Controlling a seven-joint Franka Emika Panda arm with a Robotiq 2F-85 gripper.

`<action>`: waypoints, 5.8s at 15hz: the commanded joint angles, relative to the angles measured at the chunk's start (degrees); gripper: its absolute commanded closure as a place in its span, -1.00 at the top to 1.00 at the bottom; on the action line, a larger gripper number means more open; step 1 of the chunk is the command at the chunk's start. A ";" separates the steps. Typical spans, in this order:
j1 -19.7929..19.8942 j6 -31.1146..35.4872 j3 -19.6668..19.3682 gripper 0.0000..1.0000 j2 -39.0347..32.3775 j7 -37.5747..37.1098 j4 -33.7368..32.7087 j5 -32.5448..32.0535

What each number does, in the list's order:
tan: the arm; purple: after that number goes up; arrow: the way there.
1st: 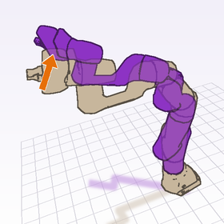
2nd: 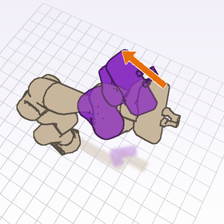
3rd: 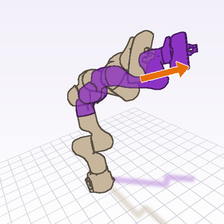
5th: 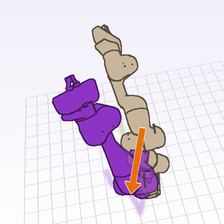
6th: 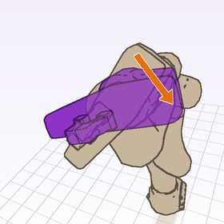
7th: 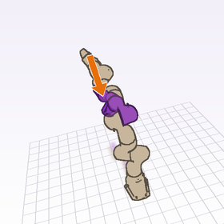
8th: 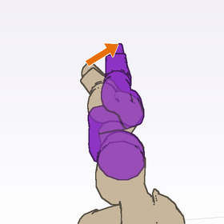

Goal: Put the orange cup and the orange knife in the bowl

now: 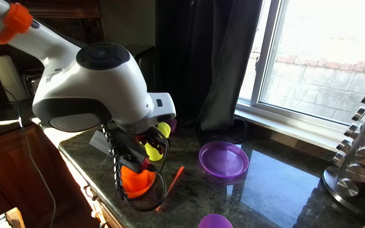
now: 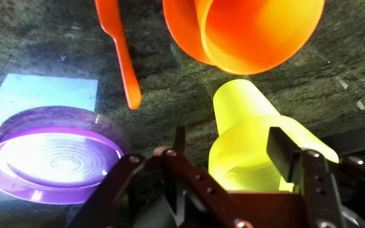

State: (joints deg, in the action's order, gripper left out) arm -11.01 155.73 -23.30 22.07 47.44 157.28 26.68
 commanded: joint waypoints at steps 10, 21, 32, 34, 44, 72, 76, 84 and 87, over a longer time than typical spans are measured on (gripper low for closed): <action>7.93 3.01 5.05 1.00 -2.22 -4.82 -0.17 -1.63; 13.82 -0.50 6.17 1.00 -4.58 -6.96 -2.13 -17.69; 11.24 6.95 6.81 1.00 -9.86 -6.53 -5.07 -16.19; 13.32 3.48 6.96 1.00 -10.65 -7.34 -7.22 -20.48; 15.97 -18.90 10.34 1.00 -19.06 -6.05 -20.18 -28.92; 18.13 -21.89 16.53 0.16 -33.11 -2.78 -26.66 -34.00; 18.37 -21.67 16.79 0.82 -33.25 -2.37 -26.66 -33.41; 18.78 -20.98 17.42 0.75 -33.40 -2.03 -27.17 -32.19; 18.92 -20.63 17.74 0.70 -33.54 -1.96 -27.40 -31.60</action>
State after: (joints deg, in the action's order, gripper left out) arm 6.71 135.64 -6.75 -10.48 44.34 131.01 -5.96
